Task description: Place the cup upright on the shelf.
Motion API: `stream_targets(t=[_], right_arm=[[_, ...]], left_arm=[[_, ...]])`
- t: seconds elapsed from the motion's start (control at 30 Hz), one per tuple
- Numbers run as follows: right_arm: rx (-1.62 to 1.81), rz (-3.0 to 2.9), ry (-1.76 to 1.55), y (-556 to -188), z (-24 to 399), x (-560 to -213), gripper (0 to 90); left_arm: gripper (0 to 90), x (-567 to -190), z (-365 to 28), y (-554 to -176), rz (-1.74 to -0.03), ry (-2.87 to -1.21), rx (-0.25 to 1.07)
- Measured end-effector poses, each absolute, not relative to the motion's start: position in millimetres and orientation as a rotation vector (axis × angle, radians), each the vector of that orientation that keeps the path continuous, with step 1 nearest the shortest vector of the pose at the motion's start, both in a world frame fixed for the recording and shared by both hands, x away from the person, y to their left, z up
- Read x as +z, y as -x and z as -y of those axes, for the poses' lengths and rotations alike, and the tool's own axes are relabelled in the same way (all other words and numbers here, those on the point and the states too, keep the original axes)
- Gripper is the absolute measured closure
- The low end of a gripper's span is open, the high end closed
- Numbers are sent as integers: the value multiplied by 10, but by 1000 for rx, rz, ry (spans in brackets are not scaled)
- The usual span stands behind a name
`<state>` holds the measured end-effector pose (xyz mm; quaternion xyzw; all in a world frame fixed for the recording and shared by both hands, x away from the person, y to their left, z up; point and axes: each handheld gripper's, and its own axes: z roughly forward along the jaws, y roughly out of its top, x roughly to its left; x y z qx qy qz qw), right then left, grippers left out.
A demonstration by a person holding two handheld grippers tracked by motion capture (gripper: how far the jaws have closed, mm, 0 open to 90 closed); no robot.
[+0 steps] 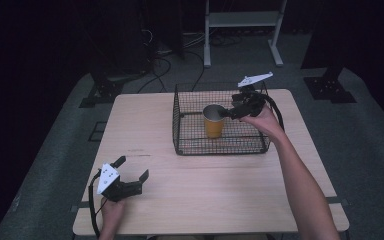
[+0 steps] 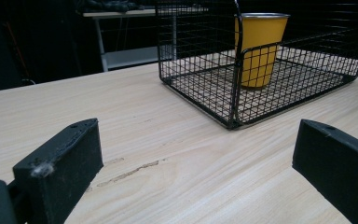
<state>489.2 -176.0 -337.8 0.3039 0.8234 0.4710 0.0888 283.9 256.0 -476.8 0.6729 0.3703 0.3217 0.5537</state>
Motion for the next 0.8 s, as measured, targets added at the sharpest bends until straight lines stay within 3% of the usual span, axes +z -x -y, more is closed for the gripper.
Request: stream_targets(t=[0.8], right_arm=[[1469, -2429, -924, -4419, 2131, -3423, 1]], left_arm=[[8, -4769, -2556, -2838, -873, -1594, 764]])
